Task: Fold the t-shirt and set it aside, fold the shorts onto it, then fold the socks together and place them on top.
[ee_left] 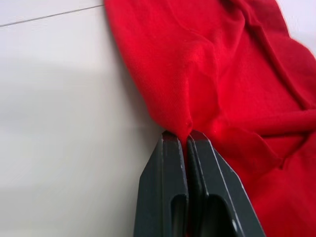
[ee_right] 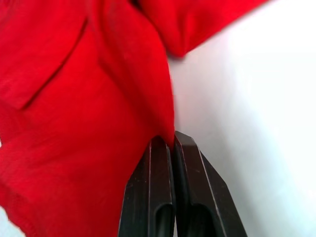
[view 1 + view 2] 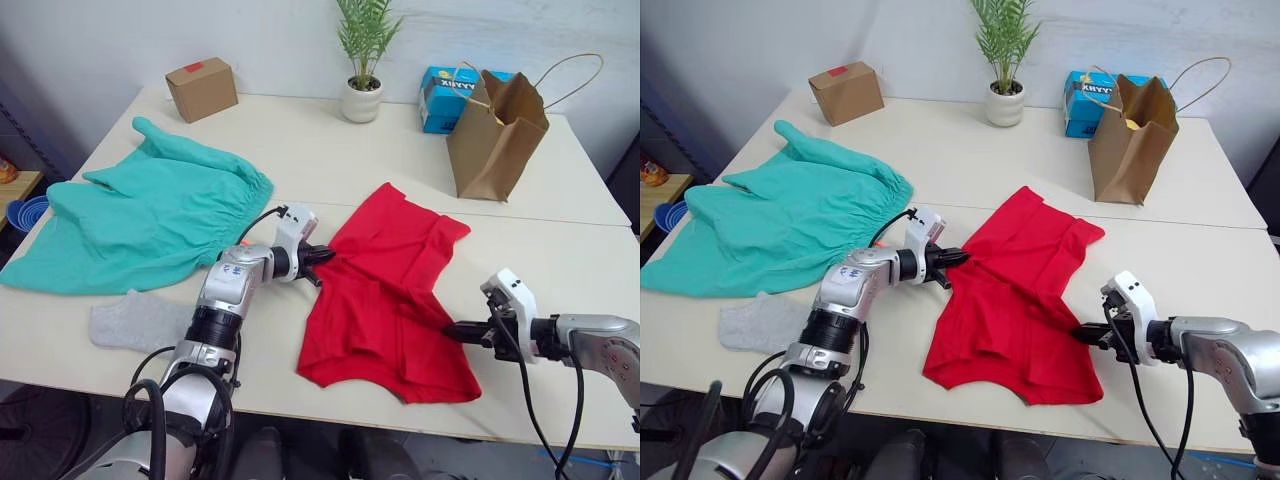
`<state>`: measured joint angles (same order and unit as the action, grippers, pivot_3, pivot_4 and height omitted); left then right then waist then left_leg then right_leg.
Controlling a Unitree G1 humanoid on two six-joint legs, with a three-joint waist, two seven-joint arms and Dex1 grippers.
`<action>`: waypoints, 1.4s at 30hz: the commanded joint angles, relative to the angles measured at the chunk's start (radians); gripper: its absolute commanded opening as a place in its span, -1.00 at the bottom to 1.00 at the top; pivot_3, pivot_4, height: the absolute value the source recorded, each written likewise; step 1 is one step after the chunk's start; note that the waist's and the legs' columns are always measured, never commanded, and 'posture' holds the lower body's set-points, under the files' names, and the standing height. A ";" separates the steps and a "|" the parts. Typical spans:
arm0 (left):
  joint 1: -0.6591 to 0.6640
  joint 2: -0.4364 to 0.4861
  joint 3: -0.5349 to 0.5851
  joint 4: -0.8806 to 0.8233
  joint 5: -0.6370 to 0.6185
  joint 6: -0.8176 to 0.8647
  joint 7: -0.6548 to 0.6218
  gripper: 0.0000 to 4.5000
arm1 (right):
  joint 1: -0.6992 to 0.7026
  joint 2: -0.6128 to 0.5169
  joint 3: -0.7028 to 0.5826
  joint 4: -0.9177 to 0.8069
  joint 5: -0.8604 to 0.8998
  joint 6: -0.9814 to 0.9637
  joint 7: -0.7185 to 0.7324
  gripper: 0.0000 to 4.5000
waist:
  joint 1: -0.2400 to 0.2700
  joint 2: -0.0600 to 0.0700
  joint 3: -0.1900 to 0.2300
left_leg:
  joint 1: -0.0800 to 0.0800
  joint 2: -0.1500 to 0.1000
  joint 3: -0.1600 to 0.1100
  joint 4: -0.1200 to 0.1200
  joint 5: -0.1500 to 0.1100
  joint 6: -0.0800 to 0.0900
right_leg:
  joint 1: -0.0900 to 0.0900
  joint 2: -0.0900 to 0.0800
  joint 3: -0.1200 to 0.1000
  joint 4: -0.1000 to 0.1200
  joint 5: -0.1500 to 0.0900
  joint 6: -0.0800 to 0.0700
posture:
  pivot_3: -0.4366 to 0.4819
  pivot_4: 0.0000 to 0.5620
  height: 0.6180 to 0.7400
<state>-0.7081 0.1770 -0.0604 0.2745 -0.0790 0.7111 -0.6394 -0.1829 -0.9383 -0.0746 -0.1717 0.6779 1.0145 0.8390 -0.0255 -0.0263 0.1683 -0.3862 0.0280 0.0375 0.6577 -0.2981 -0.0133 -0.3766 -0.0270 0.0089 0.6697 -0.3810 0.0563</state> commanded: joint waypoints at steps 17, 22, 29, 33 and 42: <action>0.120 0.231 -0.092 -0.285 -0.019 -0.119 -0.099 -0.57 | 0.031 -0.053 -0.108 -0.024 0.000 -0.094 0.195 -0.41 | 0.005 0.003 0.002 | -0.001 0.000 0.000 0.000 -0.001 0.002 | 0.001 0.000 0.000 -0.001 0.000 0.000 | -0.05 -0.47 1.00; 0.092 0.361 -0.106 -0.221 -0.039 -0.282 -0.282 0.14 | 0.099 -0.114 -0.197 -0.032 -0.023 -0.208 0.286 0.38 | 0.009 0.004 0.002 | 0.000 0.000 0.000 0.000 -0.002 0.002 | 0.002 0.000 -0.001 -0.003 0.000 0.000 | -0.05 -0.47 1.00; 0.085 0.500 -0.127 -0.184 -0.045 -0.644 -0.555 0.99 | 0.138 -0.094 -0.228 0.165 -0.346 -1.024 0.395 1.00 | 0.004 0.005 0.003 | 0.000 -0.001 0.000 0.000 -0.002 0.003 | 0.002 0.000 0.000 -0.005 0.000 0.000 | -0.05 -0.47 1.00; 0.112 0.521 -0.146 -0.059 0.017 -0.939 -0.587 0.99 | 0.108 -0.083 -0.150 0.348 -0.466 -1.422 0.458 1.00 | 0.003 0.005 0.003 | 0.000 -0.001 0.001 0.000 -0.002 0.002 | 0.002 0.000 0.000 -0.006 0.000 0.000 | -0.05 -0.47 1.00; 0.158 0.454 -0.205 0.130 0.156 -1.468 -0.449 0.99 | 0.024 -0.017 0.013 0.638 -0.645 -2.020 0.381 1.00 | -0.003 0.006 0.004 | 0.001 0.000 0.003 0.004 -0.002 0.003 | 0.003 -0.001 0.001 -0.001 0.000 0.000 | -0.05 -0.47 1.00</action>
<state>-0.5680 0.6437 -0.2442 0.4051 0.0568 -0.7062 -1.1133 -0.1565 -0.9655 -0.0824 0.4372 0.0667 -0.9351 1.2462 -0.0285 -0.0202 0.1718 -0.3826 0.0283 0.0403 0.6620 -0.3007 -0.0087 -0.3713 -0.0274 0.0100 0.6683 -0.3808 0.0562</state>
